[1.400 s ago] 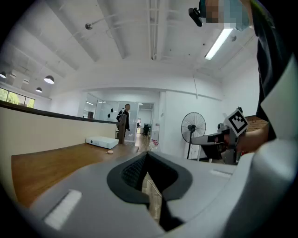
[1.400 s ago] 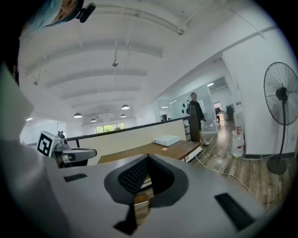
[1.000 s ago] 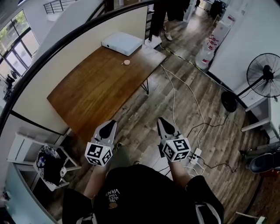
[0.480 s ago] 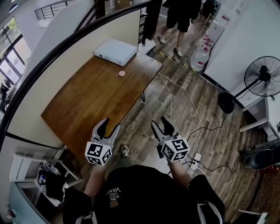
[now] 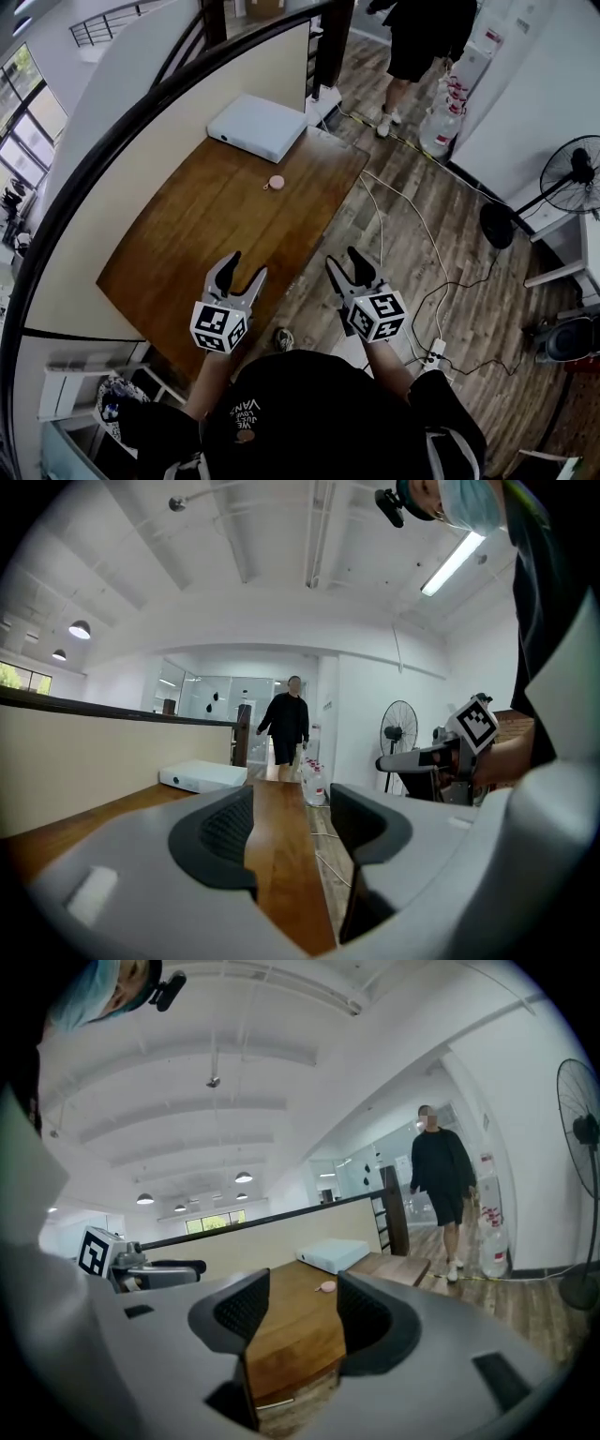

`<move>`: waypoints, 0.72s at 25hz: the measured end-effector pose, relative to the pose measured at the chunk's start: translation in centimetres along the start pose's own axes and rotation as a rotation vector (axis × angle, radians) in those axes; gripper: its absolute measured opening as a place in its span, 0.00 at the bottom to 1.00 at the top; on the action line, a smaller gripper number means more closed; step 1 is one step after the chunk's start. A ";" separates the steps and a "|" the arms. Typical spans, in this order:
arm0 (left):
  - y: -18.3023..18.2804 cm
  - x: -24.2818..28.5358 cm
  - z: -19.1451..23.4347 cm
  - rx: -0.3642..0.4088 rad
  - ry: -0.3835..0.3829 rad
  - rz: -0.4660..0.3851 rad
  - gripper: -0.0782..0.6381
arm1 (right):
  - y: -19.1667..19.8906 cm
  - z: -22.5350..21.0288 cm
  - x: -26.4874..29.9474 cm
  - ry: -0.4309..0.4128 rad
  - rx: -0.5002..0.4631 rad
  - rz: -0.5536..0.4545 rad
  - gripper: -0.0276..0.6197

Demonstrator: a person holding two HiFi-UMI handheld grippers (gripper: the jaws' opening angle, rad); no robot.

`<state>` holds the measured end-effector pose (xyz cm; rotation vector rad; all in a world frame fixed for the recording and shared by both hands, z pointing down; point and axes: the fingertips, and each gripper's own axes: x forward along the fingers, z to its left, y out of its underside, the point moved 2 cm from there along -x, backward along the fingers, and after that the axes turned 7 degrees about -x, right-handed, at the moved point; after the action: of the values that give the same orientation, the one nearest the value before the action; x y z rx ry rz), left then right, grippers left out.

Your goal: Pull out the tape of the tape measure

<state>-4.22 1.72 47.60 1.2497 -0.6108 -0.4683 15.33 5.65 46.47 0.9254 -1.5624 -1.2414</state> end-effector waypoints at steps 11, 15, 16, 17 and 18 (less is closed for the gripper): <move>1.1 3.4 5.3 -0.039 -0.001 0.041 0.45 | 0.8 -1.8 8.2 0.005 -0.013 0.078 0.34; 1.3 4.3 7.5 -0.057 -0.047 0.027 0.45 | 1.1 -2.6 11.7 -0.030 -0.028 0.093 0.34; 1.2 4.6 8.0 -0.063 -0.062 0.021 0.45 | 1.1 -2.8 12.6 -0.041 -0.032 0.096 0.34; 1.2 4.8 8.4 -0.069 -0.078 0.017 0.45 | 1.1 -3.1 13.5 -0.054 -0.035 0.100 0.34; 1.2 5.0 8.7 -0.076 -0.095 0.013 0.45 | 1.1 -3.4 14.3 -0.068 -0.039 0.107 0.34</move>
<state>-6.20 -7.50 51.25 1.1556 -0.6749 -0.5372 14.14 -8.44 50.64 0.7717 -1.6140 -1.2348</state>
